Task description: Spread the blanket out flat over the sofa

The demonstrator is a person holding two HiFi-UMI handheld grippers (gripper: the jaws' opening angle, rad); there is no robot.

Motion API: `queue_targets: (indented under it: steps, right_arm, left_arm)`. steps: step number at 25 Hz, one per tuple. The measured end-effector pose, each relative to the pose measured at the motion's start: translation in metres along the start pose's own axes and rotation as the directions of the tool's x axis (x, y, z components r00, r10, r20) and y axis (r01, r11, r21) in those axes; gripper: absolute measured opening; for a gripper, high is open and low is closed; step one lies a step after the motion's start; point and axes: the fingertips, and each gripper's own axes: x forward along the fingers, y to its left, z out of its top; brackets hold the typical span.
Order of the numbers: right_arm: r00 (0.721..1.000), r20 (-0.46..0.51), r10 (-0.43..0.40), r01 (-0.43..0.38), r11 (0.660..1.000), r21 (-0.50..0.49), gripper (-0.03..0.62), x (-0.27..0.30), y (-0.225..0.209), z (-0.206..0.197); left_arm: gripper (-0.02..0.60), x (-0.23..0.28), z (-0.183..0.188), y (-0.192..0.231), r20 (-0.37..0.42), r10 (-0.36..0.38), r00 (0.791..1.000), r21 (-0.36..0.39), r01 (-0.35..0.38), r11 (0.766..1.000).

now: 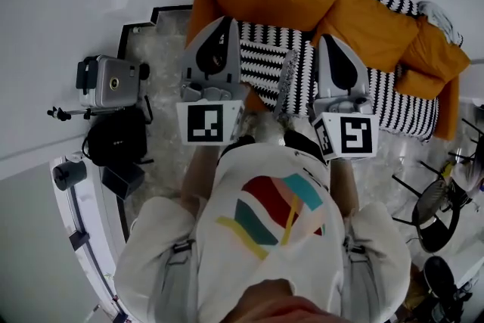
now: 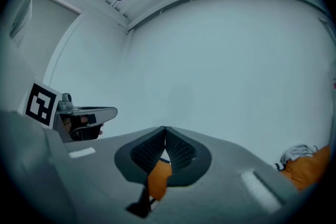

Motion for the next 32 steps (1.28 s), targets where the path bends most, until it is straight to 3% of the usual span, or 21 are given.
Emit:
queue_targets:
  steps: [5, 11, 16, 25, 32]
  right_arm:
    - [0.999, 0.003, 0.046, -0.045, 0.999, -0.022, 0.005, 0.034, 0.0, -0.006]
    - [0.995, -0.009, 0.103, -0.103, 0.995, 0.0, 0.004, 0.071, 0.005, -0.04]
    - [0.988, -0.048, 0.145, -0.144, 0.989, 0.02, 0.005, 0.097, 0.009, -0.092]
    - [0.983, -0.074, 0.17, -0.16, 0.979, 0.126, 0.003, 0.124, 0.004, -0.194]
    - [0.98, -0.115, 0.163, -0.142, 0.975, 0.171, 0.005, 0.124, 0.01, -0.28]
  left_arm:
    - [0.015, 0.025, -0.026, 0.001, -0.037, -0.041, 0.998, -0.06, 0.039, 0.997]
    - [0.015, 0.036, -0.08, 0.008, -0.112, -0.016, 0.994, -0.105, 0.004, 0.994]
    - [0.015, 0.031, -0.136, 0.023, -0.164, 0.04, 0.986, -0.139, -0.063, 0.988]
    - [0.015, 0.023, -0.254, 0.033, -0.212, 0.1, 0.972, -0.117, -0.127, 0.985]
    - [0.015, 0.014, -0.325, 0.023, -0.221, 0.092, 0.971, -0.095, -0.115, 0.989]
